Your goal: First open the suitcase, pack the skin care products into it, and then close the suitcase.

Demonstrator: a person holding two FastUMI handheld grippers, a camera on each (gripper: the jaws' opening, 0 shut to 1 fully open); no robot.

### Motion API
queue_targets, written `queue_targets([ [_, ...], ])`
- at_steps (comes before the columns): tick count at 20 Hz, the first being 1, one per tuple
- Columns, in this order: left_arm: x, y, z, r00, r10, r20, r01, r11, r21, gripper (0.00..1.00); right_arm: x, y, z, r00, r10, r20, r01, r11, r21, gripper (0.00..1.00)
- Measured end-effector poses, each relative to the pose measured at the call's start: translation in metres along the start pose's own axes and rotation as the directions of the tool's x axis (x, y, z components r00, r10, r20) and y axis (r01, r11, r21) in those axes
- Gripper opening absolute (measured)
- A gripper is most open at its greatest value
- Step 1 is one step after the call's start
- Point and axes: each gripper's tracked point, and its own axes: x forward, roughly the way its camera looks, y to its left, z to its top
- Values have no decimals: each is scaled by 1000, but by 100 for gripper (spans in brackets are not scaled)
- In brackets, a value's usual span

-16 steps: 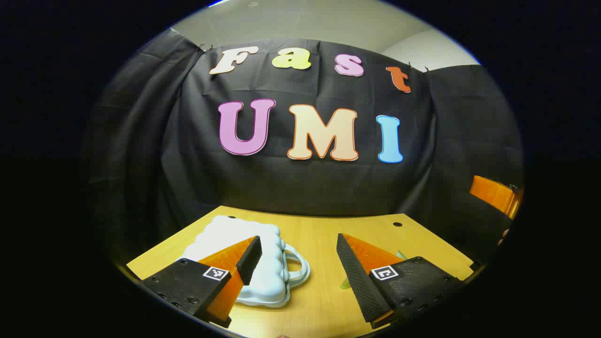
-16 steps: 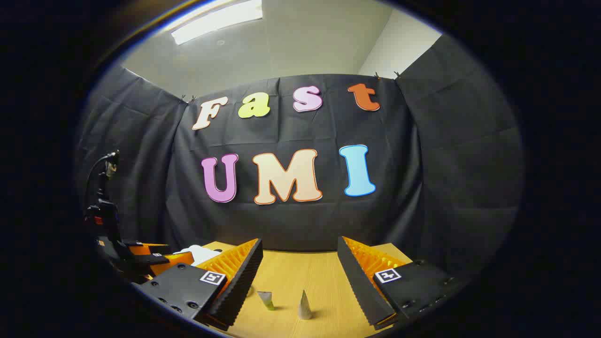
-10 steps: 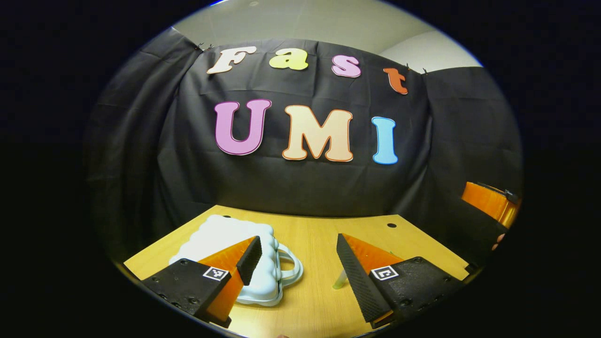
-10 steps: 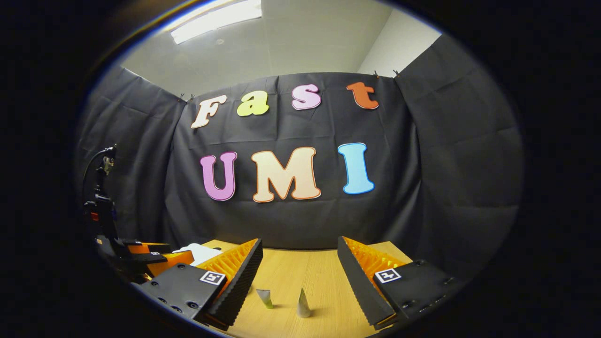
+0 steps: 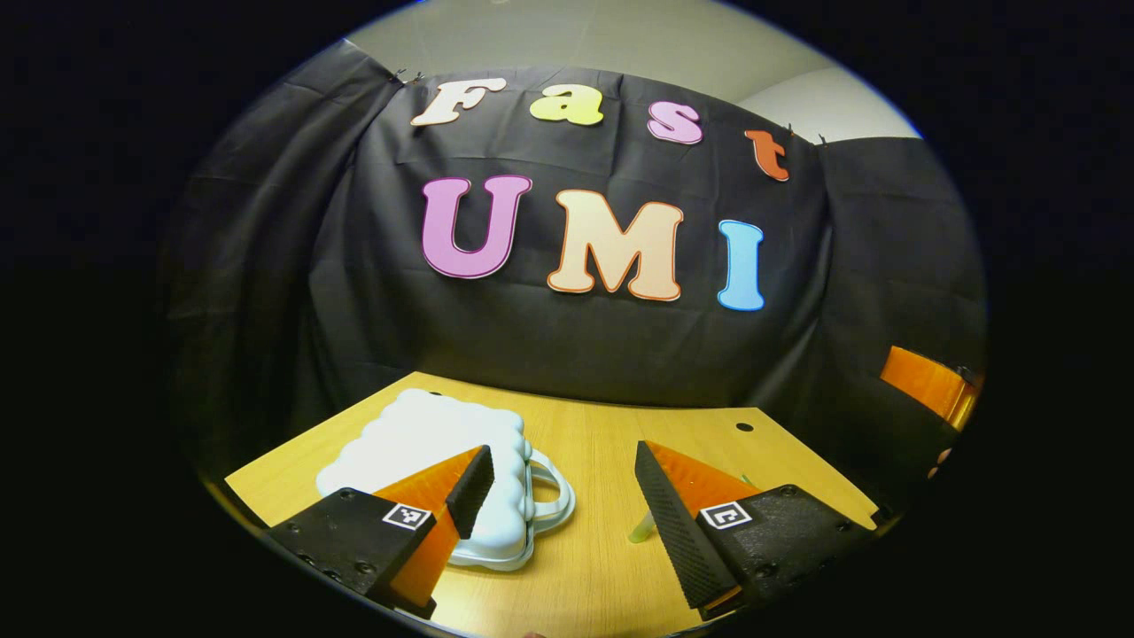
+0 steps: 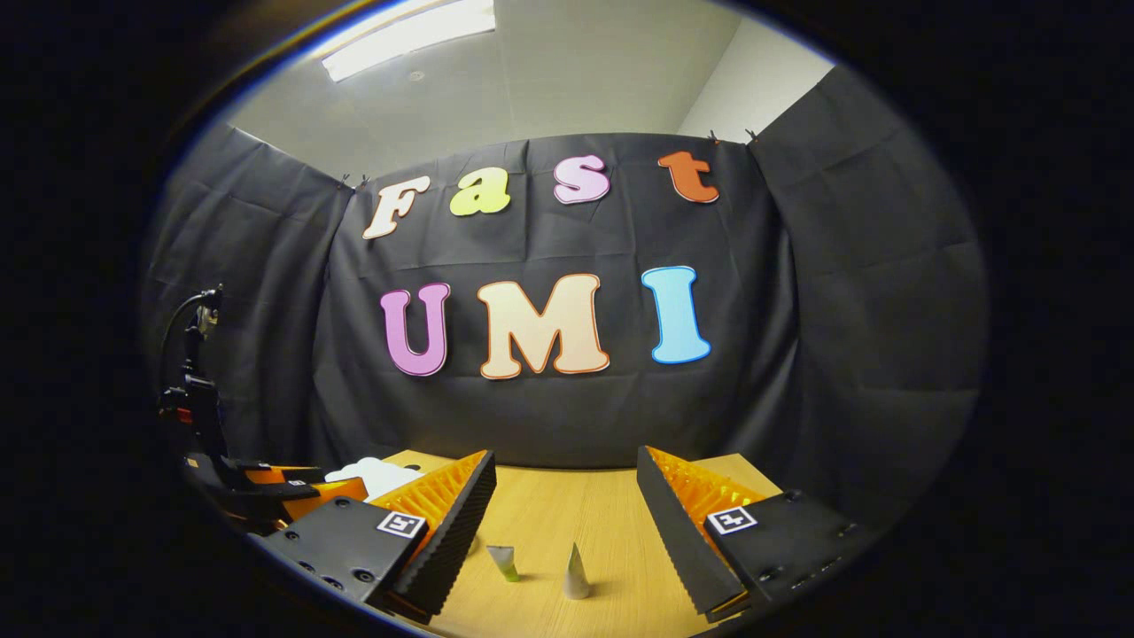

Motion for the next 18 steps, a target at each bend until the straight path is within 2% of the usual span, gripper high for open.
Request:
queue_targets([
  [13,13,-2,-6,999,-10,-35,10,1000,-1,94,6,-11,-13,999,-31,-36,31,1000,-7,99],
  [18,25,-13,-11,995,-46,-92,47,999,7,94,9,-14,-21,998,-30,-47,30,1000,-1,99],
])
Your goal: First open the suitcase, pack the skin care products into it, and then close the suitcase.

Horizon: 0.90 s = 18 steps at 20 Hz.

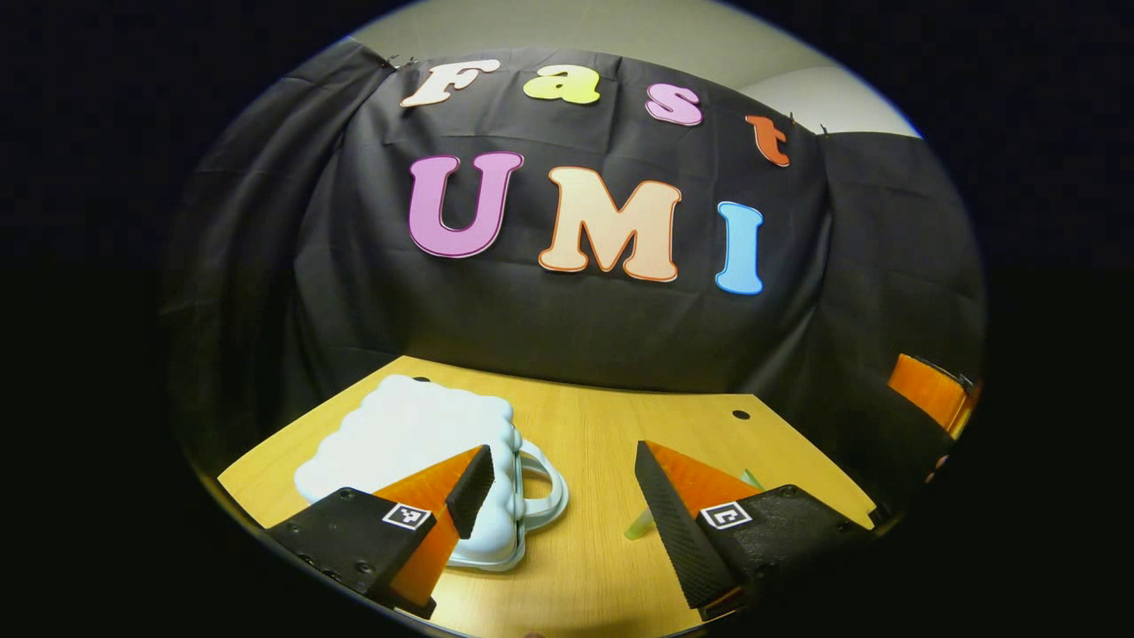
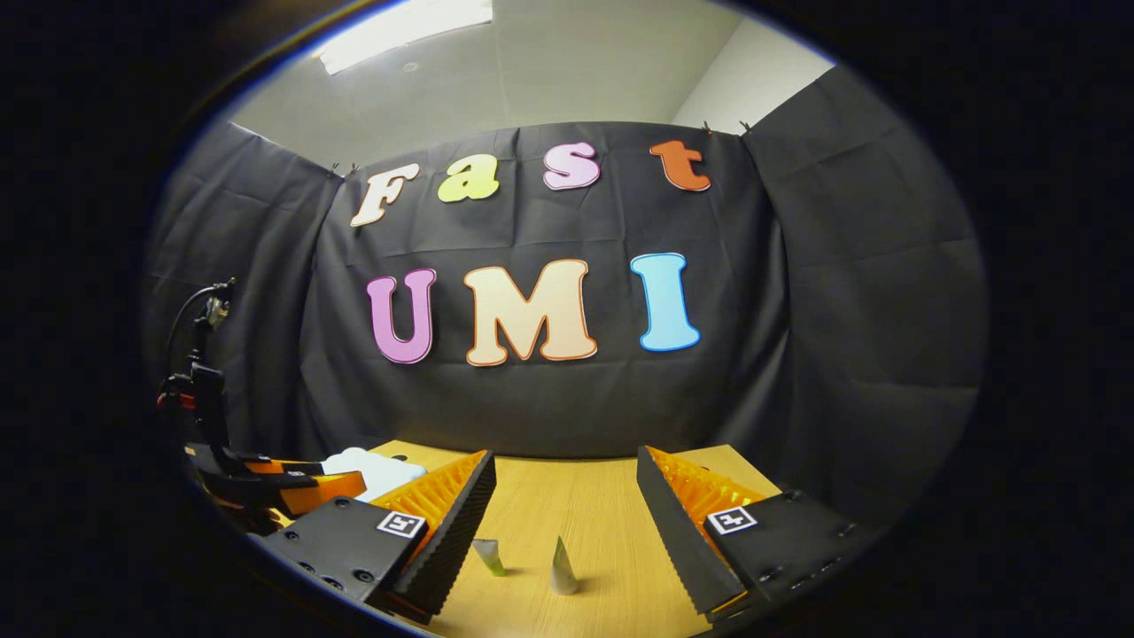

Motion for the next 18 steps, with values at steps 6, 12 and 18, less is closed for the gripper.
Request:
queue_targets([
  [6,32,-19,-11,979,-79,-185,89,995,44,94,7,-7,-8,1000,1,-20,-2,1000,-13,99],
  [12,68,-12,-31,916,-86,-391,59,995,-82,94,7,-17,-15,999,-6,-37,5,1000,-14,99],
  [18,99,3,-75,803,-61,-593,-23,991,-134,95,-2,-35,-29,996,-43,-75,45,999,28,99],
])
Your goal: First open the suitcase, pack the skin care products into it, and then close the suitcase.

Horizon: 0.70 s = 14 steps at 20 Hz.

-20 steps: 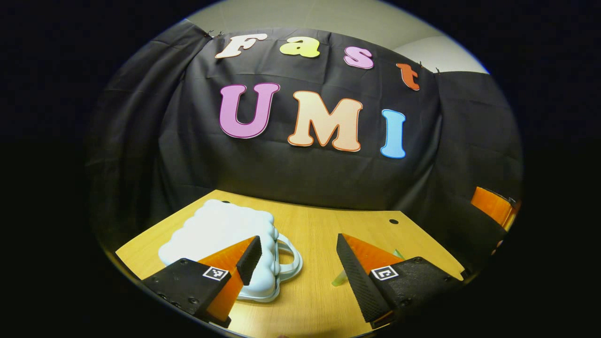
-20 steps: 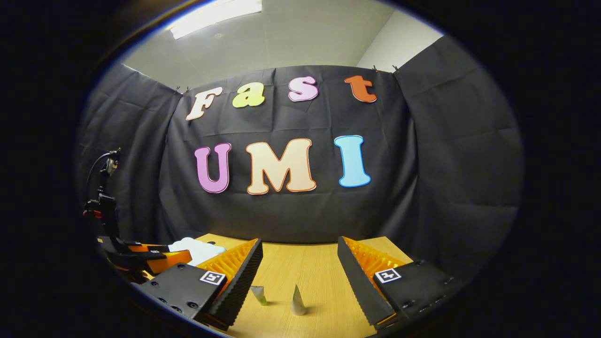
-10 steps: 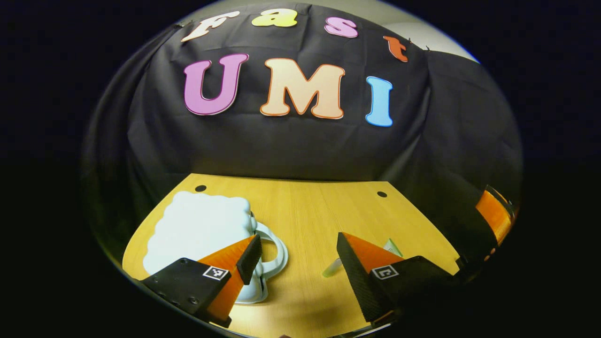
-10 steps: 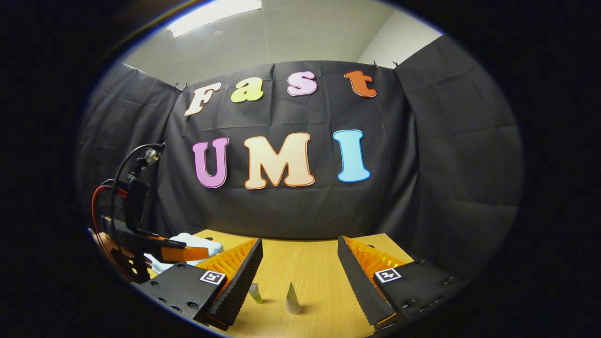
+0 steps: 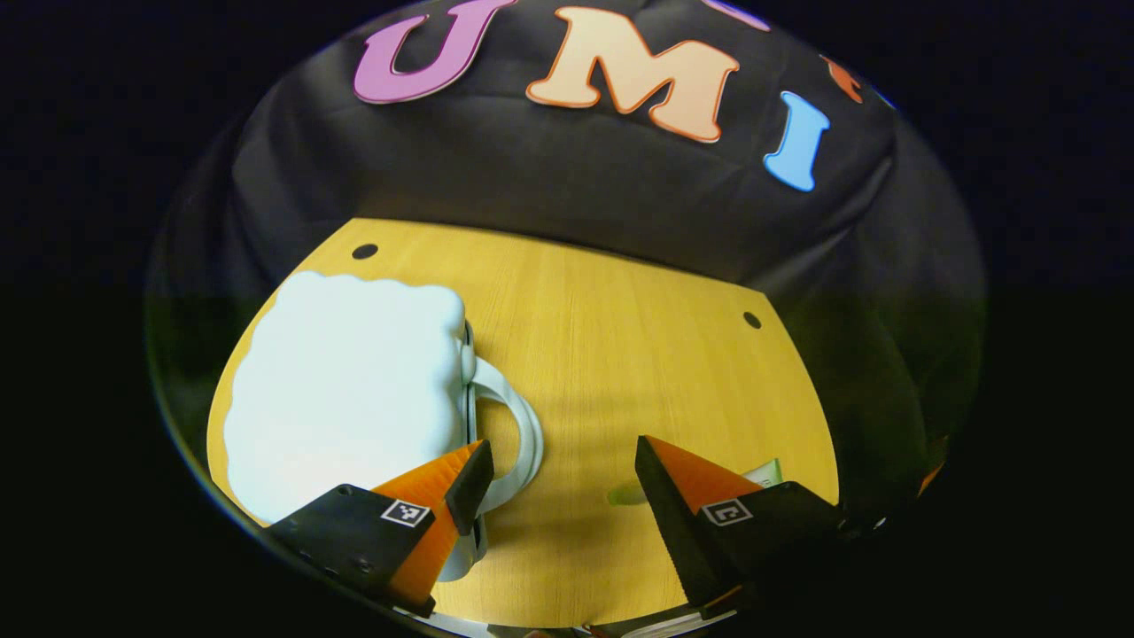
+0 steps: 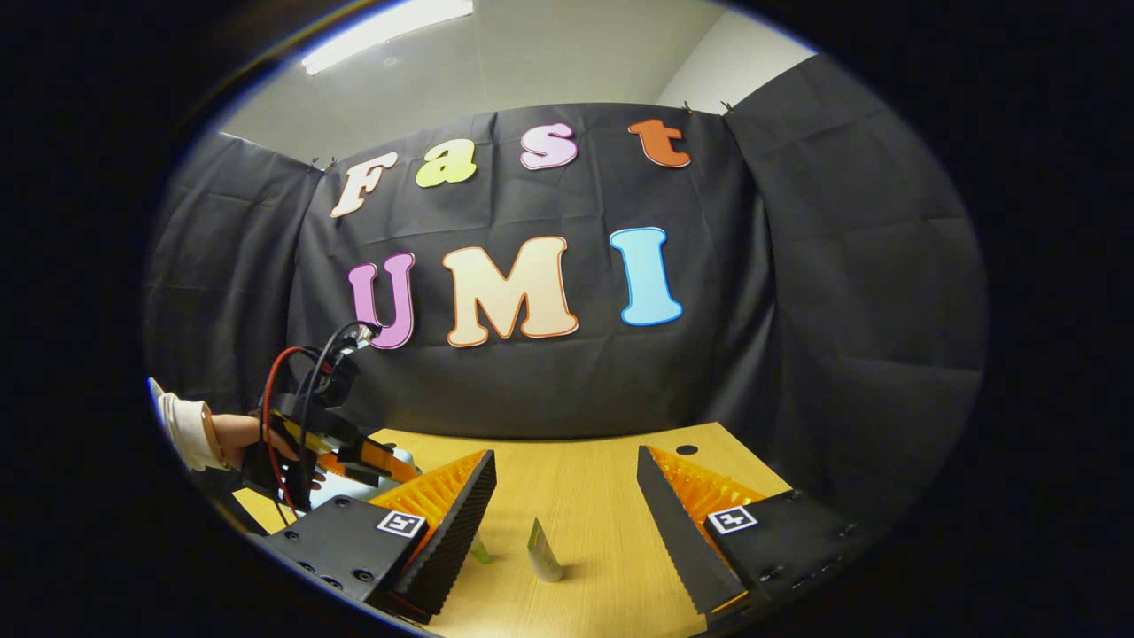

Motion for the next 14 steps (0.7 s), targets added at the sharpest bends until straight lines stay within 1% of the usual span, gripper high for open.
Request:
queue_targets([
  [2,14,1,-6,997,-13,-76,10,999,-32,95,-4,-7,-1,1000,-14,0,13,1000,-13,99],
  [5,33,6,-15,985,20,-173,-28,999,-41,95,-9,-14,-3,1000,-24,-5,24,1000,-17,99],
  [7,44,13,-15,977,61,-204,-70,997,-35,95,-13,-18,-3,999,-32,-10,32,999,-14,97],
  [10,56,14,-18,965,87,-247,-100,994,-43,93,-18,-28,-8,998,-50,-22,50,999,-14,97],
  [12,64,15,-20,956,109,-274,-122,992,-32,92,-20,-34,-12,998,-61,-34,61,998,-11,97],
  [14,72,21,-26,939,142,-314,-152,988,-9,92,-23,-38,-16,997,-68,-47,67,998,-4,97],
])
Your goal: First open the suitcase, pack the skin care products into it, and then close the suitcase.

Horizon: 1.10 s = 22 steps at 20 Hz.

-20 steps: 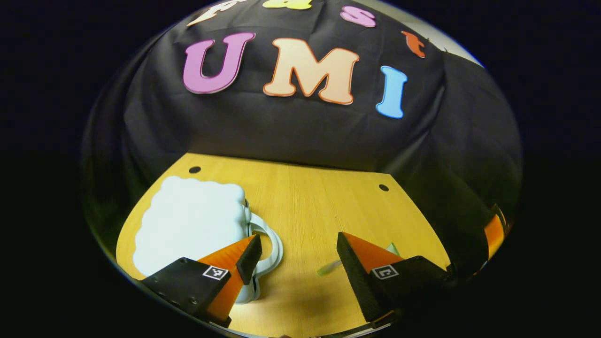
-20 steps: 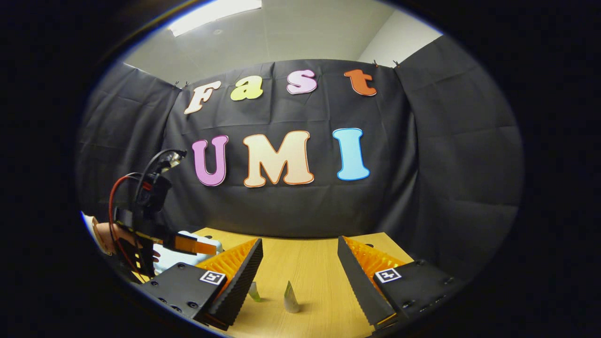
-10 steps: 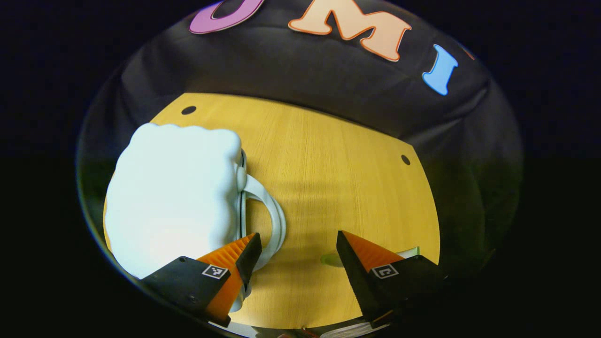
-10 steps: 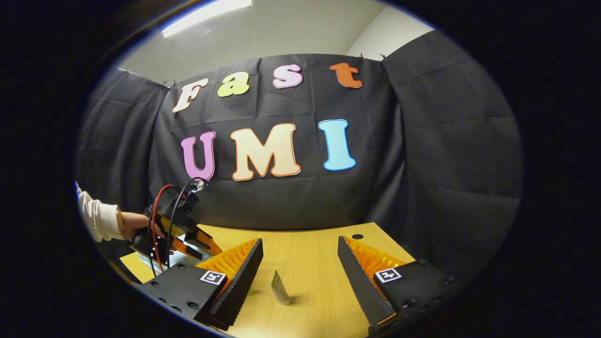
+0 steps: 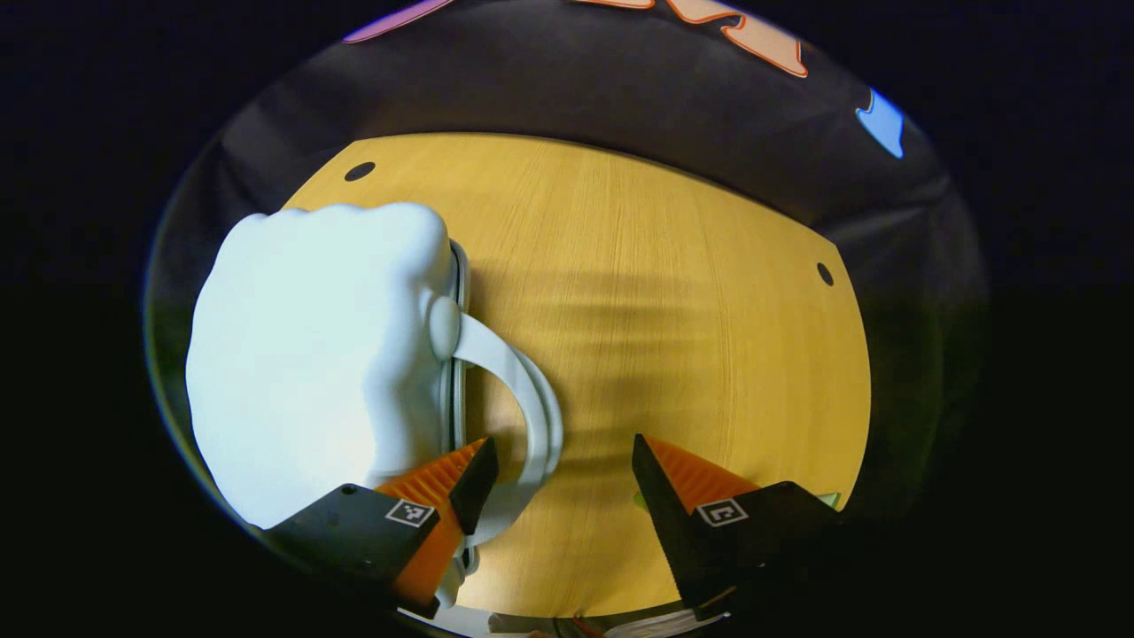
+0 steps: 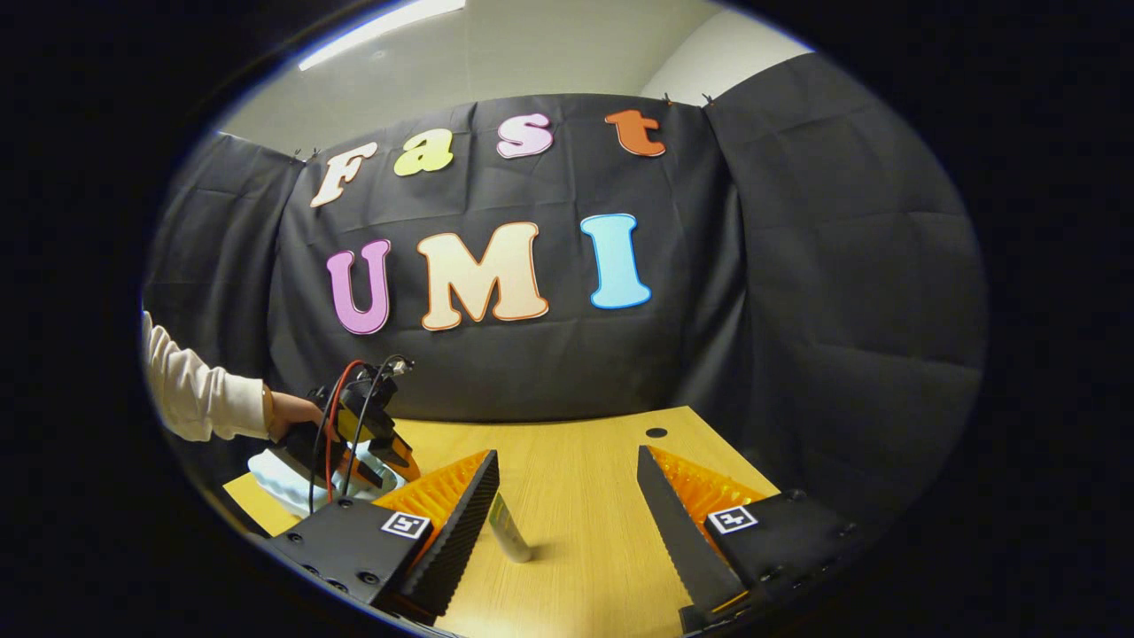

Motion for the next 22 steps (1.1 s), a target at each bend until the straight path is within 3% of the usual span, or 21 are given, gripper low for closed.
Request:
queue_targets([
  [6,15,17,2,996,75,-53,-72,996,50,69,-4,-9,-8,1000,-16,-16,16,1000,2,97],
  [9,20,18,1,994,80,-78,-76,996,53,50,-5,-14,-12,999,-26,-29,26,1000,3,97],
  [12,25,19,-1,991,94,-99,-85,993,85,44,-7,-20,-14,999,-37,-36,37,999,9,94],
  [16,34,20,-5,985,112,-134,-93,986,136,38,-8,-24,-16,998,-47,-40,48,999,8,97],
  [17,37,18,-7,985,100,-143,-82,989,127,47,-9,-26,-16,998,-50,-41,50,999,6,97],
  [18,37,16,-7,984,90,-150,-73,991,116,34,-10,-28,-16,998,-53,-42,54,999,3,97],
  [20,39,15,-10,982,89,-166,-72,992,104,30,-10,-30,-18,997,-58,-45,58,998,1,97],
  [21,40,16,-10,982,82,-171,-65,993,103,13,-11,-31,-18,997,-60,-47,60,998,2,97],
  [22,39,16,-10,982,79,-174,-61,993,104,9,-11,-32,-18,997,-61,-48,61,998,3,97],
])
